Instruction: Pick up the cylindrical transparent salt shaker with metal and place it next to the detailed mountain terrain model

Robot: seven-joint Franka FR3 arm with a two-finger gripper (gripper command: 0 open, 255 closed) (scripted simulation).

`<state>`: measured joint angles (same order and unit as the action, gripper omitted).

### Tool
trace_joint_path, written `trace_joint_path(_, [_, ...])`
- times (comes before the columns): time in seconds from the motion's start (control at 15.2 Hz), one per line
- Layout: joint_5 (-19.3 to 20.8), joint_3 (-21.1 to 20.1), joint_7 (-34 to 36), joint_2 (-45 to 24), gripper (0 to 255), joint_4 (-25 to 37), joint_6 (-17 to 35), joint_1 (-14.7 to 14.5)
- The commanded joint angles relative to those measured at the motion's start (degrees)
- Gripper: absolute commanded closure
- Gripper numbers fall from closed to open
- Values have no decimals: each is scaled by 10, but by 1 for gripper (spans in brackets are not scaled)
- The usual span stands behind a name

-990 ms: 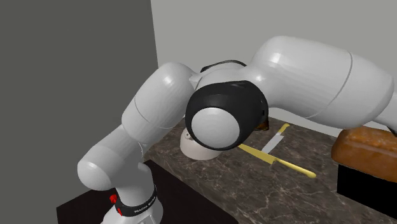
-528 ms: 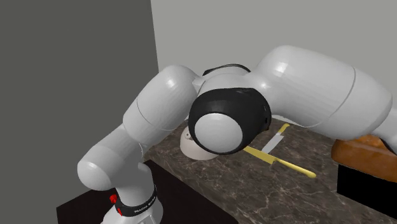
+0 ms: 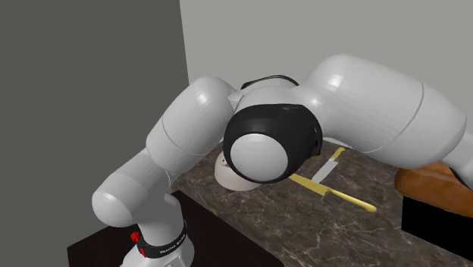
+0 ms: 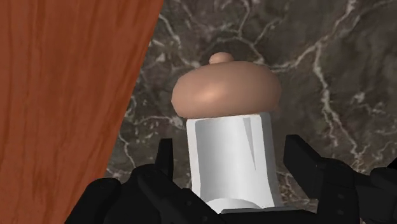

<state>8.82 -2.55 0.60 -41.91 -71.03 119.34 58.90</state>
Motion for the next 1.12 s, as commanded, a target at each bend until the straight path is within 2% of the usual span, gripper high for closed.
trace_joint_path(0.0, [0, 0, 0, -1, 0, -6, 1, 1])
trace_joint_path(0.26, [0, 0, 1, -6, 0, 4, -5, -1])
trace_joint_path(0.53, [-3, -2, -1, 26, 0, 23, -56, -5])
trace_joint_path(1.06, [-3, -2, -1, 26, 0, 23, -56, -5])
